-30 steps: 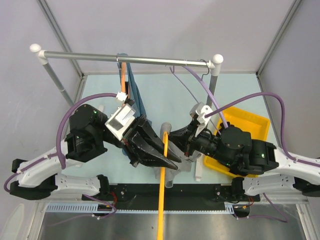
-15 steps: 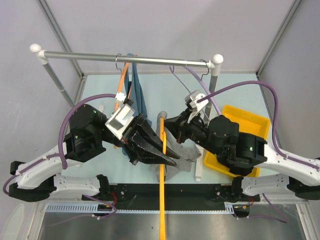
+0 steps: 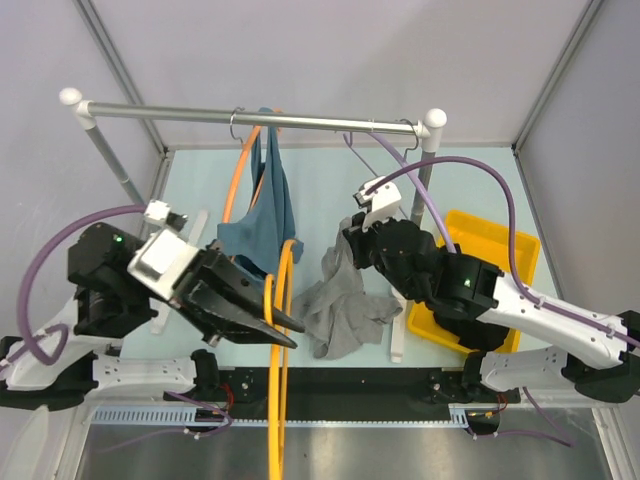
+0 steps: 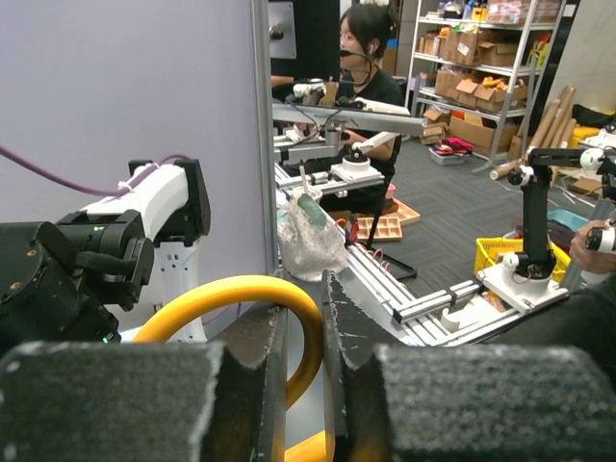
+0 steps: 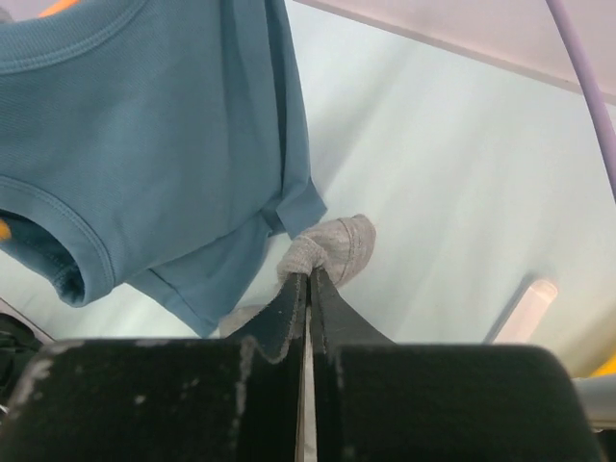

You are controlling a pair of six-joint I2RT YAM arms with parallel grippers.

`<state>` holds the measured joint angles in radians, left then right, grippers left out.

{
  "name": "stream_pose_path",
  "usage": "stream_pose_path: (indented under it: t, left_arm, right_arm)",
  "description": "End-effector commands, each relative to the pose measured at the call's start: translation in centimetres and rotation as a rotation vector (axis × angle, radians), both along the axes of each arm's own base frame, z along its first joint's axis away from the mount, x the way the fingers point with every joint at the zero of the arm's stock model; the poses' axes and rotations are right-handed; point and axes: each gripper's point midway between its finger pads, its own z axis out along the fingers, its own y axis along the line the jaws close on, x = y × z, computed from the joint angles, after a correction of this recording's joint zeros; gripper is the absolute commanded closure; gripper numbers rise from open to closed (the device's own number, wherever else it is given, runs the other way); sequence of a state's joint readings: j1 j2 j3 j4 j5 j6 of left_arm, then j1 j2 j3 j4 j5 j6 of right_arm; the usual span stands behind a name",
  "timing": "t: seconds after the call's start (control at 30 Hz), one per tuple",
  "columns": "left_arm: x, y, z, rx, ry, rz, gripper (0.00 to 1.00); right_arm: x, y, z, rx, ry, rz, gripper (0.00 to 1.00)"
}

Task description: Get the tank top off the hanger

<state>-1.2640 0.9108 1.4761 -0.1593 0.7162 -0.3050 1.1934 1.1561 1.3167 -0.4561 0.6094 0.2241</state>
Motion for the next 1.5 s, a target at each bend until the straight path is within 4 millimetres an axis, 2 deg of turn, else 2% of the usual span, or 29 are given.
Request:
stream_pose_path:
  t: [0.0,0.07,0.13,0.17,0.23,0.27,0.37,0.4,0.47,0.5,0.57,0.6,0.7,0.73,0.8,0.83,0.97,1.03,1.1,1.13,1.2,1.23,1.3,1.33,1.4,1.47]
  left_arm:
    - [0.4,0.8,1.4,-0.044,-0.029,0.05,1.0]
    - [1.2,0.7,1.9,-0.041,-0.019,0.103,1.0]
    - [2.3,0.5,2.1,-0.024,-0.011,0.173,1.0]
    - [3.3,0.4,2.4,-0.026,0.006,0.232,1.0]
    - [3.9,0.5,2.3,-0.026,0.005,0.271,1.0]
    - [4.2,0.6,2.4,-0.033,0.008,0.289,1.0]
    - [4.0,0.8,2.6,-0.048,0.0,0.28,1.0]
    - [3.9,0.8,2.6,-0.049,0.003,0.276,1.0]
    - [3.9,0.8,2.7,-0.055,0.004,0.27,1.0]
    - [3.7,0.9,2.8,-0.056,0.006,0.264,1.0]
    - [3.7,0.8,2.8,-0.058,0.011,0.262,1.0]
    - [3.7,0.8,2.7,-0.055,0.013,0.259,1.0]
    - [3.7,0.7,2.6,-0.055,0.019,0.257,1.0]
    - [3.6,0.5,2.5,-0.053,0.019,0.251,1.0]
    - [3.5,0.3,2.4,-0.053,0.021,0.238,1.0]
    - [3.4,0.1,2.4,-0.056,0.02,0.229,1.0]
    - [3.3,-0.5,2.1,-0.047,0.029,0.209,1.0]
    - [3.4,-0.7,1.8,-0.045,0.035,0.21,1.0]
    - [3.5,-0.8,1.5,-0.048,0.037,0.211,1.0]
    - [3.5,-0.8,1.4,-0.048,0.039,0.217,1.0]
    - [3.6,-0.8,1.5,-0.05,0.039,0.218,1.0]
    - [3.6,-0.9,1.5,-0.046,0.04,0.216,1.0]
    - [3.3,-0.7,1.8,-0.045,0.036,0.205,1.0]
    - [3.2,-0.8,1.9,-0.043,0.036,0.198,1.0]
    - [2.8,-0.6,2.2,-0.047,0.027,0.172,1.0]
    - [2.6,-0.9,1.8,-0.02,0.023,0.161,1.0]
  right_arm:
    - [-0.7,-0.1,3.1,0.093,-0.04,0.026,1.0]
    - [-1.6,0.4,2.2,0.067,-0.036,0.07,1.0]
    - [-3.5,1.3,1.4,0.044,-0.035,0.134,1.0]
    - [-4.1,1.4,0.3,0.018,-0.025,0.149,1.0]
    - [-5.5,1.8,-0.7,0.01,-0.001,0.183,1.0]
    - [-5.9,1.6,-2.0,-0.022,0.021,0.189,1.0]
    - [-6.9,1.3,-4.3,-0.061,0.068,0.188,1.0]
    - [-7.2,1.2,-5.8,-0.069,0.101,0.182,1.0]
    - [-7.9,1.2,-7.3,-0.068,0.145,0.2,0.97]
    - [-8.3,1.2,-9.1,-0.076,0.18,0.202,0.96]
    - [-9.2,1.5,-10.7,-0.069,0.225,0.225,0.92]
    - [-9.6,1.2,-12.6,-0.092,0.252,0.229,0.91]
    - [-10.9,1.9,-14.5,-0.063,0.315,0.266,0.67]
    - [-11.1,1.9,-15.7,-0.062,0.333,0.26,0.43]
    - [-11.0,1.9,-16.4,-0.055,0.348,0.239,0.2]
    - [-10.9,1.9,-17.1,-0.055,0.356,0.226,0.02]
    - [-9.5,2.0,-18.9,-0.026,0.389,0.102,0.0]
    - [-8.5,1.9,-20.6,-0.053,0.374,0.018,0.0]
    - [-8.2,2.2,-21.6,-0.054,0.365,-0.03,0.0]
    - [-7.9,2.3,-22.8,-0.08,0.351,-0.06,0.0]
    - [-7.8,3.3,-23.3,-0.041,0.341,-0.074,0.0]
    - [-7.5,3.5,-24.4,-0.058,0.339,-0.092,0.0]
    - [-7.2,4.1,-25.0,-0.032,0.349,-0.132,0.0]
    - [-7.0,4.1,-25.9,-0.049,0.356,-0.152,0.0]
    - [-6.9,4.7,-26.2,-0.023,0.386,-0.187,0.0]
    - [-6.9,4.6,-27.3,-0.025,0.408,-0.231,0.0]
